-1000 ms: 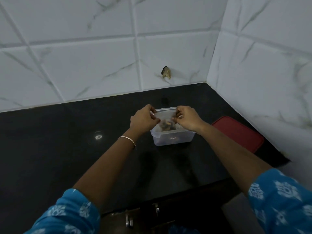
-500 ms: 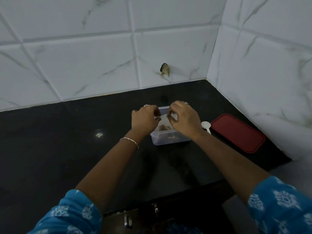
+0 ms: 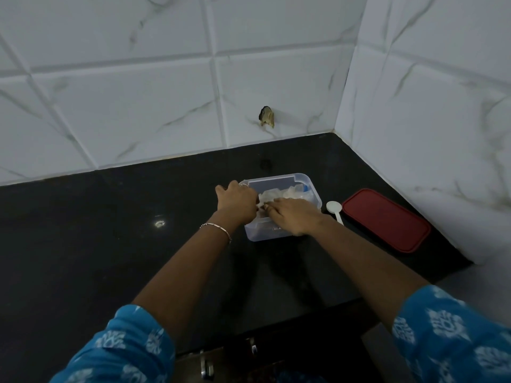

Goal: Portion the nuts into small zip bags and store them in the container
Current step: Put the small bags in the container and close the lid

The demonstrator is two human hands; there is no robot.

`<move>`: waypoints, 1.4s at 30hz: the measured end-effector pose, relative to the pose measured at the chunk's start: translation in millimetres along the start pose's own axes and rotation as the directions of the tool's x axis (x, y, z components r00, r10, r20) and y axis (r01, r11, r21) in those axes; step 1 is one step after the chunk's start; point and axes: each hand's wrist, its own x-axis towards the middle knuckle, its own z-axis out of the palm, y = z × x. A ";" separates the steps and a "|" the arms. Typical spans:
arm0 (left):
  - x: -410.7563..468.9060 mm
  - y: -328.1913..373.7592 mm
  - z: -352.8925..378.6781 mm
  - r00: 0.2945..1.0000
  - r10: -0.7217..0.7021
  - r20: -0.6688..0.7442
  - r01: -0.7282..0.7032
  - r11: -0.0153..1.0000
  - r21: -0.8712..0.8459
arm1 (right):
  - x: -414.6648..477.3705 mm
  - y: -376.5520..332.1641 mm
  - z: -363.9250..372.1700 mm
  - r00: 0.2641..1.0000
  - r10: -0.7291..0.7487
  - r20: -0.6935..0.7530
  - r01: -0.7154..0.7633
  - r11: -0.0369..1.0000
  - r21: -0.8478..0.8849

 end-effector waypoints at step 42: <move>19.7 34.1 -17.6 0.987 0.107 -0.118 -0.139 0.941 -0.309 | -32.0 66.9 -18.6 0.764 0.133 -0.631 -0.181 0.983 -0.012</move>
